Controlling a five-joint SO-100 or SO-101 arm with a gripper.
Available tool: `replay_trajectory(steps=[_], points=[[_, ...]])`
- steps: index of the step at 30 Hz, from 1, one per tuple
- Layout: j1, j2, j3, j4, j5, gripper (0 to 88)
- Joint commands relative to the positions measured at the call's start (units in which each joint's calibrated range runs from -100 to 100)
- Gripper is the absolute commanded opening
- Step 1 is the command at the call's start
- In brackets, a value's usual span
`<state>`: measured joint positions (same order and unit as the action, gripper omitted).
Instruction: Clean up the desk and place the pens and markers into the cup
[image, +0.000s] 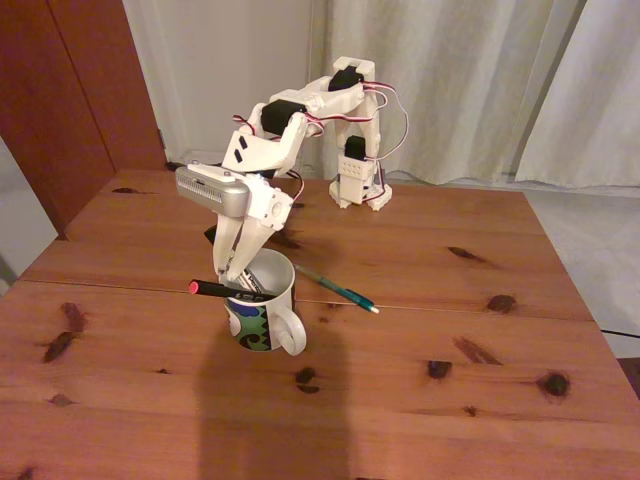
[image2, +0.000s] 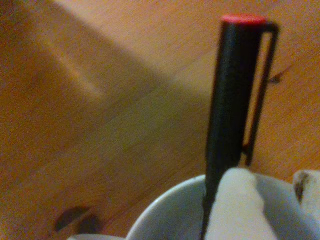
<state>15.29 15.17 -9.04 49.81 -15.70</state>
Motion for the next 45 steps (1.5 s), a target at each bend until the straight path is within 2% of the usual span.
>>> replay_trajectory(steps=[1,8,20,23,31,40,45], points=[[-0.1,-3.3,-0.4,-0.8,-0.3,8.8],[-0.6,-11.8,4.8,-0.3,-2.8,8.8],[-0.8,-33.4,23.8,2.4,-4.9,8.8],[-0.8,-37.3,28.5,2.4,-6.7,8.8],[-0.8,-45.8,42.0,2.4,-17.6,8.8],[-4.0,-46.4,43.4,2.4,-31.6,8.8],[-4.7,-44.4,43.7,5.1,-35.3,9.3]])
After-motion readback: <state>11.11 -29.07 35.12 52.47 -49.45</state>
